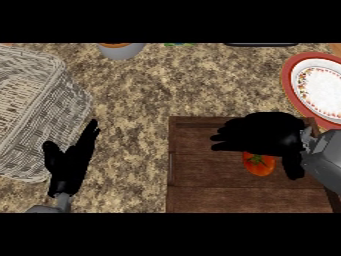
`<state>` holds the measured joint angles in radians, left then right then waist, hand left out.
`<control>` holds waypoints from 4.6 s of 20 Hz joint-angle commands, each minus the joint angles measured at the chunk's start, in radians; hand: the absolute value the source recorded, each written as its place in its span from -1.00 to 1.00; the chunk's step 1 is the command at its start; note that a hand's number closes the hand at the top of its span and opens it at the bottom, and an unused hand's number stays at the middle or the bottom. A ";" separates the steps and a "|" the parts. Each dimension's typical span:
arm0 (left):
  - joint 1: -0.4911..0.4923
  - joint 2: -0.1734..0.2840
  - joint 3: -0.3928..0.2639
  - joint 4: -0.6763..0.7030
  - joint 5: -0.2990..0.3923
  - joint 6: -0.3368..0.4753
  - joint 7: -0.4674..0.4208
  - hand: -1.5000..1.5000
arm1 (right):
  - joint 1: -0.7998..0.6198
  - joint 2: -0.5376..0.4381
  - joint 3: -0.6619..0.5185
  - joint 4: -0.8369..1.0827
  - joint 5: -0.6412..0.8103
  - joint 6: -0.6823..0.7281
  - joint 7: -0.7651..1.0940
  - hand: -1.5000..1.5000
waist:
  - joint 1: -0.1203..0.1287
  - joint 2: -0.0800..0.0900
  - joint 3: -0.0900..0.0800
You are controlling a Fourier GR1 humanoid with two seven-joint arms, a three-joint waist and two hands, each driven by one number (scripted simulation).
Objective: Pick the tomato from the tray and place it in the plate
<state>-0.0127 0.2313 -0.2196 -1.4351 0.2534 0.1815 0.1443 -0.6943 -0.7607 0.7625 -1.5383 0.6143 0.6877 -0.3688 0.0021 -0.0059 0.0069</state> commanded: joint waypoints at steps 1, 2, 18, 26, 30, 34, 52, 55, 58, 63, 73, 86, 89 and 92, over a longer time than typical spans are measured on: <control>-0.018 -0.005 0.029 0.070 0.009 -0.031 0.014 0.00 | 0.020 -0.013 -0.027 0.020 0.091 -0.009 -0.078 -1.00 | 0.000 0.007 -0.007; 0.003 -0.017 0.014 0.035 -0.005 -0.008 0.036 0.00 | 0.029 0.046 -0.031 0.021 0.096 -0.005 -0.043 -1.00 | 0.003 0.006 -0.007; -0.003 -0.017 0.058 0.046 -0.028 -0.050 0.033 0.00 | 0.062 0.064 0.073 0.203 0.378 -0.207 -0.266 1.00 | 0.008 0.009 -0.007; 0.037 -0.064 0.046 -0.018 -0.061 -0.021 0.068 0.00 | 0.077 0.131 -0.023 0.171 0.431 -0.184 -0.295 1.00 | 0.003 0.005 -0.007; 0.040 -0.039 0.051 0.004 -0.055 -0.059 0.036 0.00 | 0.112 0.245 -0.205 0.279 0.312 -0.267 -0.081 1.00 | -0.004 0.012 -0.006; 0.055 -0.037 0.074 -0.030 -0.043 -0.035 0.050 0.00 | 0.078 0.242 -0.473 0.380 0.285 -0.348 0.241 1.00 | -0.075 0.009 0.003; 0.043 -0.041 0.040 -0.061 -0.060 -0.053 0.051 0.00 | -0.113 0.471 -0.980 0.462 0.621 -1.257 1.370 1.00 | 0.044 0.041 -0.007; 0.008 -0.034 0.038 -0.044 -0.060 -0.067 0.071 0.00 | -0.106 0.512 -1.002 0.499 0.761 -1.448 1.473 1.00 | 0.049 0.044 -0.007; 0.024 -0.061 0.018 -0.028 -0.071 -0.057 0.055 0.00 | -0.102 0.513 -1.044 0.587 0.924 -1.530 1.572 1.00 | 0.052 0.036 -0.008; -0.003 -0.053 0.036 -0.025 -0.062 -0.063 0.075 0.00 | -0.086 0.482 -1.158 0.673 1.107 -1.629 1.621 1.00 | 0.041 0.032 -0.006; -0.012 -0.065 0.047 0.018 -0.061 -0.079 0.056 0.00 | -0.075 0.383 -1.363 0.900 1.092 -1.861 1.483 1.00 | 0.039 0.028 -0.004; -0.004 -0.085 0.044 0.022 -0.079 -0.071 0.047 0.00 | -0.124 0.258 -1.513 1.205 0.664 -1.657 1.180 -1.00 | 0.030 0.027 0.001; -0.021 -0.075 0.052 0.026 -0.080 -0.075 0.058 0.00 | -0.122 0.243 -1.533 1.195 0.576 -1.685 1.044 -1.00 | 0.037 0.033 0.003; 0.009 -0.102 0.030 0.004 -0.094 -0.049 0.066 0.00 | -0.093 0.281 -1.550 1.140 0.471 -1.750 0.877 -1.00 | 0.032 0.027 0.003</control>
<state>-0.0153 0.1624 -0.1626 -1.4656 0.1731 0.1122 0.1863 -0.8032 -0.4895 -0.7661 -0.3771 1.1963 -1.0536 0.6812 0.0372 0.0144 0.0138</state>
